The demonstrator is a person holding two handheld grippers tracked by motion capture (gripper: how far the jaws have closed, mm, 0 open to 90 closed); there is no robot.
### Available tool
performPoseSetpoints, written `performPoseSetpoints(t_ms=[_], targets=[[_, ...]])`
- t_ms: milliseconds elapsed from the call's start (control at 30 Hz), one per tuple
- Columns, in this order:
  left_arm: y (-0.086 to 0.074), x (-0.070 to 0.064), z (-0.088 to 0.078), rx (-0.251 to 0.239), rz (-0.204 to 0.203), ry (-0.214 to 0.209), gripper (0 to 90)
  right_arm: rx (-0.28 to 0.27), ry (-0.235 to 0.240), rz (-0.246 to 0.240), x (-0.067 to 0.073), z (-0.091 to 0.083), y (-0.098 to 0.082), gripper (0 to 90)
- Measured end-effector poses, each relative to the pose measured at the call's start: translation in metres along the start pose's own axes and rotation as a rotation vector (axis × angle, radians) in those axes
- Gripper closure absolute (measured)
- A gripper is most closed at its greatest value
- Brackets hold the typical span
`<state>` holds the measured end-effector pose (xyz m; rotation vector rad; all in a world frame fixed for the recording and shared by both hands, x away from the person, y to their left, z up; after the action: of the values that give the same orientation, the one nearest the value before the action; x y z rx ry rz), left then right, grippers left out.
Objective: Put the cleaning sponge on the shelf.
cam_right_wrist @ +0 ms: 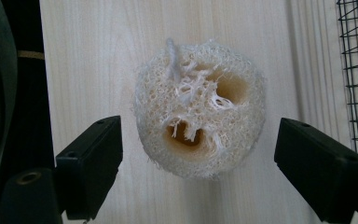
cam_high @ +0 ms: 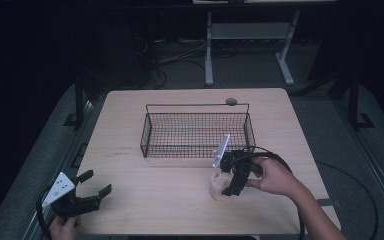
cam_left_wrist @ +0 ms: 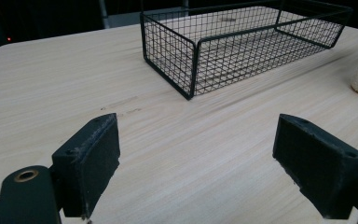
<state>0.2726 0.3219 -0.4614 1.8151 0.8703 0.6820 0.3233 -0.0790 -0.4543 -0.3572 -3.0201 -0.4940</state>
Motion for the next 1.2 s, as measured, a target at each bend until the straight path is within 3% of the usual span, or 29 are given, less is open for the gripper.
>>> performPoseSetpoints(t_ms=[200, 567, 1200], targets=[[0.0003, 0.0000, -0.0002, -0.002, -0.001, 0.000, 13.9, 0.003, 0.006, -0.001, -0.0005, 0.0025, 0.0023, 16.1], [0.0003, 0.0012, -0.0010, -0.003, -0.001, 0.001, 13.9, 0.023, 0.025, -0.004, 0.0009, 0.0069, 0.0036, 27.9], [0.0006, 0.0008, -0.0003, -0.005, -0.002, -0.003, 14.0, 0.000, 0.038, -0.003, 0.0018, 0.0014, 0.0062, 28.8]])
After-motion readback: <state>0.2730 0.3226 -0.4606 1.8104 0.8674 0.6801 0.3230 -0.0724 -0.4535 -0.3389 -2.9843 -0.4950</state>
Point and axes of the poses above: each handheld gripper's, and its own axes: z roughly forward along the jaws, y roughly out of its top, x roughly to its left, the point moved 7 cm from there along z, roughly forward along the jaws, and after that the axes turned 5 degrees about z, right-handed, at the moved point
